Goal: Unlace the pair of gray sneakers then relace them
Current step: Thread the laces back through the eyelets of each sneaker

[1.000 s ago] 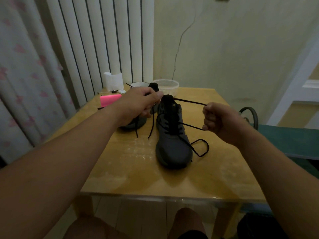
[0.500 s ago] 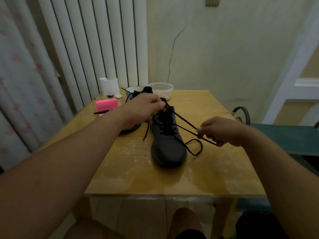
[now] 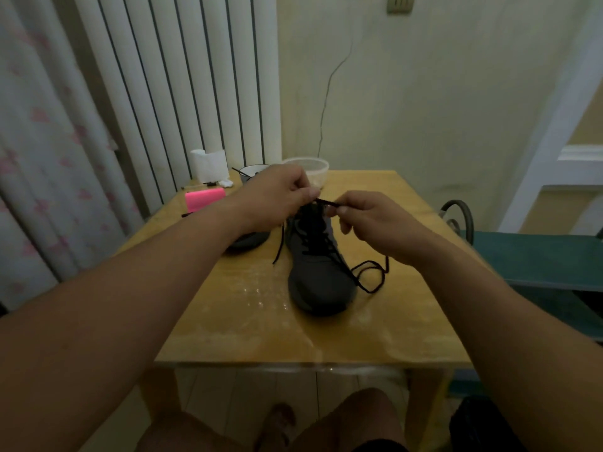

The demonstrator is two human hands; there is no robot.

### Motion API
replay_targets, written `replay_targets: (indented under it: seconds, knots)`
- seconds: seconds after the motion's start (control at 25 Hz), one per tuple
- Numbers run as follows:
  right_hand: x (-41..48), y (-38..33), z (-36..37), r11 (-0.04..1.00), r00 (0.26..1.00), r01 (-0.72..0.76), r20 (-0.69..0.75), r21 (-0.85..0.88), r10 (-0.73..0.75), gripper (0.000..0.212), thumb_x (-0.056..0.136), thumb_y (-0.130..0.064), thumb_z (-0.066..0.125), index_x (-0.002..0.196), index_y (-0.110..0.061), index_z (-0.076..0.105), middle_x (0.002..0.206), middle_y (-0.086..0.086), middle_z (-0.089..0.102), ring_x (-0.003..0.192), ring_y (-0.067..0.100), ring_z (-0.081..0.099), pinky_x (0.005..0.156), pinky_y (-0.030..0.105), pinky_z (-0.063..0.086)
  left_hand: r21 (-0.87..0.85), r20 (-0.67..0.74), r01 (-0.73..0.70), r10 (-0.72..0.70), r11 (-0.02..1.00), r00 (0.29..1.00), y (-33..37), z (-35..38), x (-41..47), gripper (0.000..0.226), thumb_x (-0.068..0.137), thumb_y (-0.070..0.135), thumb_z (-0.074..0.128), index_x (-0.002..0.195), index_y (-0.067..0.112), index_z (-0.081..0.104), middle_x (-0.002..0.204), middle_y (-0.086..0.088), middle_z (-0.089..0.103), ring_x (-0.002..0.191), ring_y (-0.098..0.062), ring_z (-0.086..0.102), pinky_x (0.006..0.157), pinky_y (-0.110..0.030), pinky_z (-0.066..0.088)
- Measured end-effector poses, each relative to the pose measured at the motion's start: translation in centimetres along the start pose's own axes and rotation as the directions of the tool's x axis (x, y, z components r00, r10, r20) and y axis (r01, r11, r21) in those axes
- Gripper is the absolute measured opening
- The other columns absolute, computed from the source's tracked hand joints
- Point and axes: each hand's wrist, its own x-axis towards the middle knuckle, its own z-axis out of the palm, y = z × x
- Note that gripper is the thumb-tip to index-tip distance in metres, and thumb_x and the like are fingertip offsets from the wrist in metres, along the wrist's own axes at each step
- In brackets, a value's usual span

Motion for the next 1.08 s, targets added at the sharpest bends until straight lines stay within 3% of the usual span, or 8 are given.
replay_targets:
  seconds: [0.2,0.36,0.52,0.6,0.68,0.8,0.88,1.08]
  knots:
    - [0.1,0.6,1.2,0.993,0.999,-0.045,0.026,0.106,0.043,0.019,0.105,-0.025,0.061,0.122,-0.019,0.065,0.097,0.002,0.071,0.065,0.001,0.063,0.061,0.025,0.050,-0.049,0.056,0.024,-0.021,0.999,0.998,-0.5,2.1,0.6,0.021,0.106,0.037,0.060,0.094,0.020,0.063,0.076,-0.001,0.063,0.063,-0.010,0.059,0.058,-0.030,0.051]
    - [1.1,1.6,1.9,0.998,0.985,0.015,-0.174,0.062,-0.004,0.016,0.103,-0.028,0.063,0.100,-0.016,0.074,0.077,-0.010,0.066,0.062,-0.004,0.055,0.064,0.022,0.043,-0.166,0.033,0.018,-0.013,0.986,0.999,-0.7,2.6,1.6,0.017,0.109,0.030,0.056,0.104,0.014,0.058,0.069,-0.003,0.065,0.055,-0.008,0.058,0.055,-0.023,0.052]
    - [1.5,2.4,2.3,0.977,0.986,0.077,-0.162,0.197,-0.045,0.019,0.103,-0.030,0.065,0.105,-0.018,0.080,0.072,-0.022,0.069,0.068,-0.009,0.059,0.061,0.007,0.041,-0.239,0.037,0.025,-0.017,0.971,0.999,-1.5,2.4,1.9,0.015,0.107,0.027,0.059,0.110,0.013,0.058,0.074,-0.006,0.070,0.059,-0.012,0.061,0.057,-0.024,0.055]
    - [2.3,3.1,2.7,0.964,0.977,0.082,-0.212,0.254,-0.027,0.021,0.104,-0.027,0.063,0.104,-0.015,0.079,0.067,-0.021,0.066,0.062,-0.006,0.057,0.058,0.010,0.041,-0.237,-0.042,0.019,-0.030,0.971,0.999,-2.0,3.0,2.5,0.016,0.108,0.030,0.058,0.108,0.014,0.061,0.081,-0.006,0.072,0.067,-0.012,0.064,0.061,-0.025,0.054]
    - [3.3,4.1,2.8,0.931,0.950,-0.015,-0.285,0.364,0.127,0.022,0.105,-0.028,0.059,0.101,-0.014,0.076,0.070,-0.013,0.065,0.057,0.001,0.053,0.059,0.024,0.045,-0.127,-0.151,0.045,-0.064,0.991,0.986,-3.3,2.9,4.0,0.022,0.109,0.034,0.052,0.109,0.017,0.065,0.097,-0.004,0.070,0.086,-0.014,0.065,0.071,-0.028,0.050]
    - [5.0,5.9,2.9,0.922,0.919,-0.091,-0.325,0.375,0.223,0.022,0.107,-0.031,0.054,0.103,-0.016,0.070,0.091,-0.004,0.072,0.071,0.010,0.058,0.065,0.035,0.048,0.398,0.151,0.023,-0.090,0.917,0.984,-5.4,2.6,6.6,0.039,0.106,0.052,0.048,0.122,0.024,0.070,0.116,0.000,0.065,0.114,-0.023,0.058,0.095,-0.044,0.050]
    - [6.1,6.1,3.1,0.937,0.943,-0.086,-0.276,0.338,0.186,0.023,0.109,-0.033,0.050,0.104,-0.018,0.066,0.099,0.000,0.075,0.074,0.014,0.060,0.064,0.035,0.047,0.582,0.296,-0.016,-0.193,0.813,0.935,-5.4,2.5,8.0,0.044,0.101,0.064,0.048,0.121,0.028,0.066,0.115,0.001,0.062,0.114,-0.023,0.054,0.100,-0.048,0.046]
    - [7.9,6.5,3.7,0.944,0.982,-0.034,-0.165,0.329,0.093,0.021,0.111,-0.028,0.045,0.104,-0.017,0.061,0.115,0.003,0.073,0.077,0.016,0.062,0.059,0.036,0.048,0.513,0.469,0.062,-0.340,0.856,0.815,-3.9,1.7,10.5,0.025,0.098,0.056,0.062,0.106,0.032,0.065,0.111,0.004,0.065,0.100,-0.012,0.061,0.088,-0.037,0.048]
